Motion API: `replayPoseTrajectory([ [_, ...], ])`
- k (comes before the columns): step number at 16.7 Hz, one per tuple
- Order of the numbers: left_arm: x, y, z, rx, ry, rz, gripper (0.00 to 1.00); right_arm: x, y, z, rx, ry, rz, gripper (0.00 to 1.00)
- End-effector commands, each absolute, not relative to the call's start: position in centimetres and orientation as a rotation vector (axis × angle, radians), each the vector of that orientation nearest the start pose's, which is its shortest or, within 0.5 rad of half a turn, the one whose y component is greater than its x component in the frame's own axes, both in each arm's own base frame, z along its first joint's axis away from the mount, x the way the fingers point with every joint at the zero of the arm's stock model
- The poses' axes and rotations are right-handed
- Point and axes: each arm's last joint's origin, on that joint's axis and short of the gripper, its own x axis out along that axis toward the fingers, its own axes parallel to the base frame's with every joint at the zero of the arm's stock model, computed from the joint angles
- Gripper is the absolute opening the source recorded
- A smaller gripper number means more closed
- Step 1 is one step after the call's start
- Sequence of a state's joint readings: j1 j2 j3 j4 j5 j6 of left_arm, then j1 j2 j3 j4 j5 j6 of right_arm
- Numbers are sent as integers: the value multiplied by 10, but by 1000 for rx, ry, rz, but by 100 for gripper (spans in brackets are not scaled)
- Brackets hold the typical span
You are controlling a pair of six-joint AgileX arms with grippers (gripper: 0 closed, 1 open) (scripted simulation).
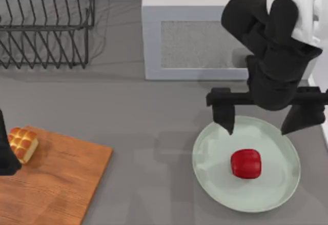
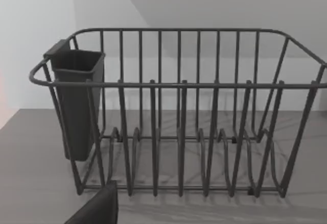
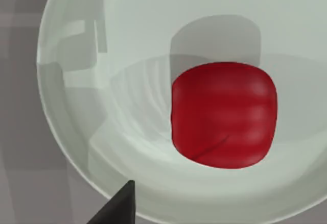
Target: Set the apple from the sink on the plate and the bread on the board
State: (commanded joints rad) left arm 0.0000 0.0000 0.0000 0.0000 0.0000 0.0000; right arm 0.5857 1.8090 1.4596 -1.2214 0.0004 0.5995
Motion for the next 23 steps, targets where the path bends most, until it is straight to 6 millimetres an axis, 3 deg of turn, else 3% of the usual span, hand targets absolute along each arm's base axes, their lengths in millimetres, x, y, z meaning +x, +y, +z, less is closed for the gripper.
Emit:
replayPoseTrajectory([
  [8, 106, -1, 160, 0, 0, 0, 100, 281, 188, 231, 13, 1562, -4, 100],
  [13, 106, -1, 160, 0, 0, 0, 100, 264, 151, 246, 76, 1413, 61, 100],
  [16, 106, -1, 160, 0, 0, 0, 100, 236, 112, 258, 129, 1222, 116, 100],
  [19, 106, -1, 160, 0, 0, 0, 100, 194, 72, 266, 170, 943, 160, 100],
  [23, 106, -1, 160, 0, 0, 0, 100, 137, 30, 242, 161, 539, 156, 100],
])
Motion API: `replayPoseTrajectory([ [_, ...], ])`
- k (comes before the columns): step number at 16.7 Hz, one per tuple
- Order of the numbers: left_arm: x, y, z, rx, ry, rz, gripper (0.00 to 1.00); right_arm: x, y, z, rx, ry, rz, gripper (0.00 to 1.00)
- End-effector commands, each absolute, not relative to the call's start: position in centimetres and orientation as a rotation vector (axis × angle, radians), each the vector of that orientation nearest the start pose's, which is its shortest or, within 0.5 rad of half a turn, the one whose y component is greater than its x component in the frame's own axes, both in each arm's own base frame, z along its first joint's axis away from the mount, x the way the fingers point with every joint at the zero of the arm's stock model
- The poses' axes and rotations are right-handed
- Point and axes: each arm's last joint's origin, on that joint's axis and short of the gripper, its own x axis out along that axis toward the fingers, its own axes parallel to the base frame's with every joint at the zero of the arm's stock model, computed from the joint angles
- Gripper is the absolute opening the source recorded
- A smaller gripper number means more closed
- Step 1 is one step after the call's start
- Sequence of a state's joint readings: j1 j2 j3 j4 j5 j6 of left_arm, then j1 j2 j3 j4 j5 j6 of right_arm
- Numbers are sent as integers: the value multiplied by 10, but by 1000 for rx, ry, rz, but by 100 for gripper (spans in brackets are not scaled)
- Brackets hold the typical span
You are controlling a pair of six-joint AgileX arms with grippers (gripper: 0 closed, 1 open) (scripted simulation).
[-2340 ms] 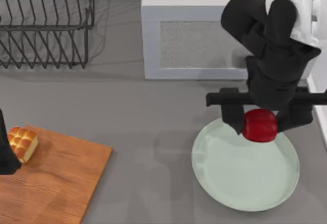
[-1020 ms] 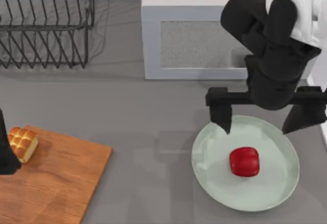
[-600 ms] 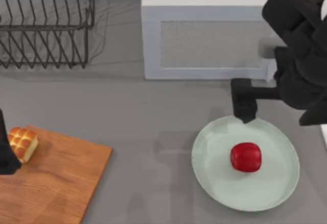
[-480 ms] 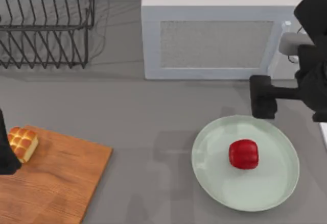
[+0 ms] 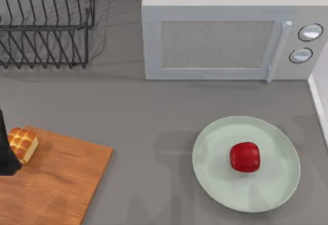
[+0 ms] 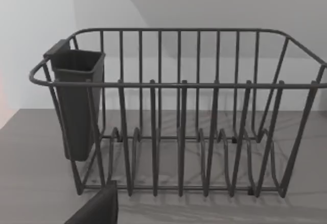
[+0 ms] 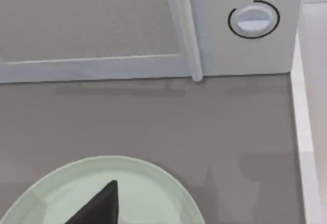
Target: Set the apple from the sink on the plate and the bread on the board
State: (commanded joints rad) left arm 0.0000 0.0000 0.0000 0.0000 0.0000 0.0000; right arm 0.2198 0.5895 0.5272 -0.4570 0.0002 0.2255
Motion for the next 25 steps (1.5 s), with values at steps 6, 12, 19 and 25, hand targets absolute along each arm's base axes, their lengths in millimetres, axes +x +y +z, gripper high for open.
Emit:
replayPoseTrajectory([
  [6, 106, -1, 160, 0, 0, 0, 100, 107, 4, 178, 50, 110, 49, 100],
  [12, 106, -1, 160, 0, 0, 0, 100, 106, -1, 160, 0, 0, 0, 100],
  [19, 106, -2, 172, 11, 28, -6, 100, 106, -1, 160, 0, 0, 0, 100],
  [25, 128, -3, 206, 73, 370, -29, 100, 106, -1, 160, 0, 0, 0, 100],
])
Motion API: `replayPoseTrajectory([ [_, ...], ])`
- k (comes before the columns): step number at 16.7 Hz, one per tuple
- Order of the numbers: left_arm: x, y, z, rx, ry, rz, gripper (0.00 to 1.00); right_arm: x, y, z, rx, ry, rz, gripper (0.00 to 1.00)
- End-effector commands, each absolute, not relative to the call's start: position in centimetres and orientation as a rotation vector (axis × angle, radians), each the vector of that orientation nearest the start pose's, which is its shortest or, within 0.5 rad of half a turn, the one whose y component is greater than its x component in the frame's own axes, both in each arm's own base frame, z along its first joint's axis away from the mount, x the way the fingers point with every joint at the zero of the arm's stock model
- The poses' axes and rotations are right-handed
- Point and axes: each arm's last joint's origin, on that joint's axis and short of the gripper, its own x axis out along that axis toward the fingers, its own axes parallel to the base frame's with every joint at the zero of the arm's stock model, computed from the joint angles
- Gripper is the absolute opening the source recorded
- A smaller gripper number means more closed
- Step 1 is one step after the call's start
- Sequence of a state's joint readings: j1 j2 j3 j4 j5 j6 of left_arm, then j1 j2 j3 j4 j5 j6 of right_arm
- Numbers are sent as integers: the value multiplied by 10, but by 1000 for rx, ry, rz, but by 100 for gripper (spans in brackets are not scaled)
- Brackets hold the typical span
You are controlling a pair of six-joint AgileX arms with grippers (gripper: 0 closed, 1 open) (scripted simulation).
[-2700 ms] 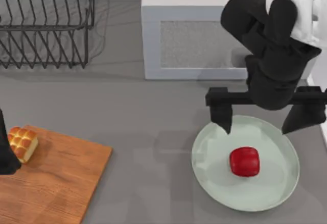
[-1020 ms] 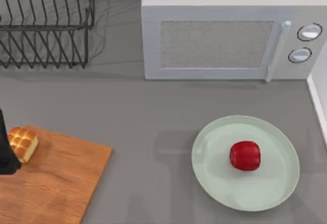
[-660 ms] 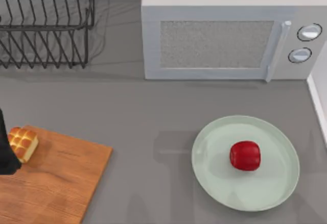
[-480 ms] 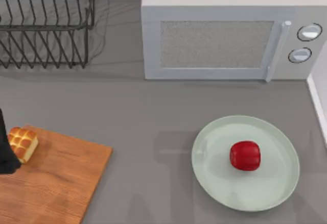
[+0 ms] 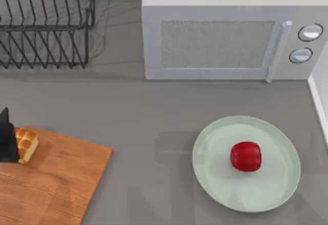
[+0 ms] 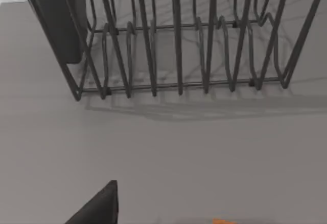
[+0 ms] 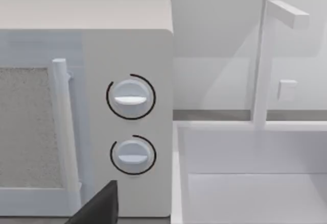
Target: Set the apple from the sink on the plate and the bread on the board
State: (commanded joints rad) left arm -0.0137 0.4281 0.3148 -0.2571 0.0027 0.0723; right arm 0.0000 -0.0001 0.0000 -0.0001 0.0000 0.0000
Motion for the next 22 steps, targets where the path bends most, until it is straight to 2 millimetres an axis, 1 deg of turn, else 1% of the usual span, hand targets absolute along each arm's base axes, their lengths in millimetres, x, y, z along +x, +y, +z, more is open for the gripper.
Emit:
replayPoseTrajectory([
  [3, 155, -3, 220, 114, 623, -54, 100, 106, -1, 160, 0, 0, 0, 100],
  [5, 178, -4, 227, 143, 796, -78, 100, 106, -1, 160, 0, 0, 0, 100],
  [7, 204, -5, 229, 170, 965, -106, 100, 106, -1, 160, 0, 0, 0, 100],
  [9, 230, -6, 226, 194, 1123, -137, 100, 106, -1, 160, 0, 0, 0, 100],
  [11, 255, -8, 218, 215, 1267, -170, 100, 106, -1, 160, 0, 0, 0, 100],
  [14, 284, -10, 202, 237, 1439, -214, 100, 106, -1, 160, 0, 0, 0, 100],
  [17, 301, -12, 190, 249, 1539, -243, 100, 106, -1, 160, 0, 0, 0, 100],
  [19, 304, -12, 188, 251, 1558, -249, 100, 106, -1, 160, 0, 0, 0, 100],
  [22, 304, -12, 188, 251, 1558, -249, 100, 106, -1, 160, 0, 0, 0, 100],
])
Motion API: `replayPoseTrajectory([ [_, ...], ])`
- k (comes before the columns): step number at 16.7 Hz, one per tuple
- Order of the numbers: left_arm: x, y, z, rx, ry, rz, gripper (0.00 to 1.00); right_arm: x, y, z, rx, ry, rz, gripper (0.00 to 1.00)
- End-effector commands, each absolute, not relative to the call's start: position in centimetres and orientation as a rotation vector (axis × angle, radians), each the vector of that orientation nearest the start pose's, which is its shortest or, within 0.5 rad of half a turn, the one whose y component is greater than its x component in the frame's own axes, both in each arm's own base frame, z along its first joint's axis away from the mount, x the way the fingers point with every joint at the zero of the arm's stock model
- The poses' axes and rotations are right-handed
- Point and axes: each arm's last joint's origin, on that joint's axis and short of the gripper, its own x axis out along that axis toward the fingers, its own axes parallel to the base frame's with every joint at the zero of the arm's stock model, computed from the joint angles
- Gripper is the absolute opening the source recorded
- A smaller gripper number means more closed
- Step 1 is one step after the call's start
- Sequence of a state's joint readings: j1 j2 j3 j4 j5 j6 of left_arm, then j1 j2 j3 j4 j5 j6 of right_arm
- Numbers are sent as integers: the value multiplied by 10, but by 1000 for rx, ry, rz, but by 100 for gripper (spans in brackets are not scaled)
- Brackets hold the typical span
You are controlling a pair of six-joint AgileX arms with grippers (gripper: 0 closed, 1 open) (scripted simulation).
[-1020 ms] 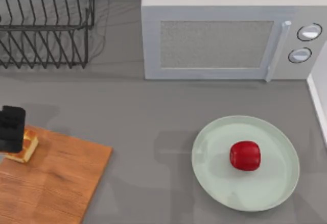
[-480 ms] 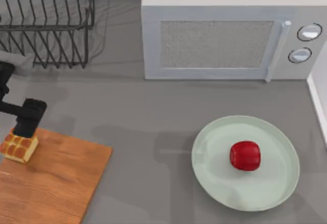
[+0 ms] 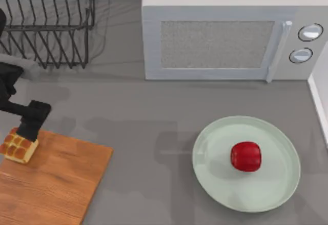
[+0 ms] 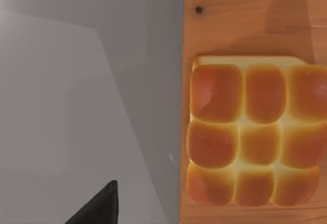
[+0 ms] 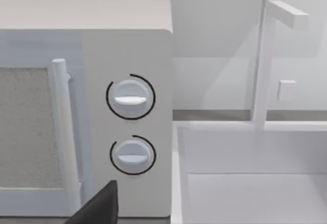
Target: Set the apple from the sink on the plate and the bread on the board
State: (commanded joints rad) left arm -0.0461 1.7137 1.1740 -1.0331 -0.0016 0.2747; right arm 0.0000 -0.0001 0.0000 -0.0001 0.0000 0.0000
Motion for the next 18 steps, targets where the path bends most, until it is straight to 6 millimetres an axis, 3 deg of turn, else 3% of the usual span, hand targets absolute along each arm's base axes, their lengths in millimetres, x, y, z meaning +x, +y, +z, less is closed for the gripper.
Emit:
replayPoseTrajectory([
  [4, 304, -11, 176, 251, 1561, -249, 100, 106, -1, 160, 0, 0, 0, 100],
  [10, 305, -12, 123, 251, 1553, -248, 100, 106, -1, 160, 0, 0, 0, 100],
  [15, 304, -12, 118, 251, 1558, -249, 100, 106, -1, 160, 0, 0, 0, 100],
  [18, 304, -12, 118, 251, 1558, -249, 77, 106, -1, 160, 0, 0, 0, 100],
])
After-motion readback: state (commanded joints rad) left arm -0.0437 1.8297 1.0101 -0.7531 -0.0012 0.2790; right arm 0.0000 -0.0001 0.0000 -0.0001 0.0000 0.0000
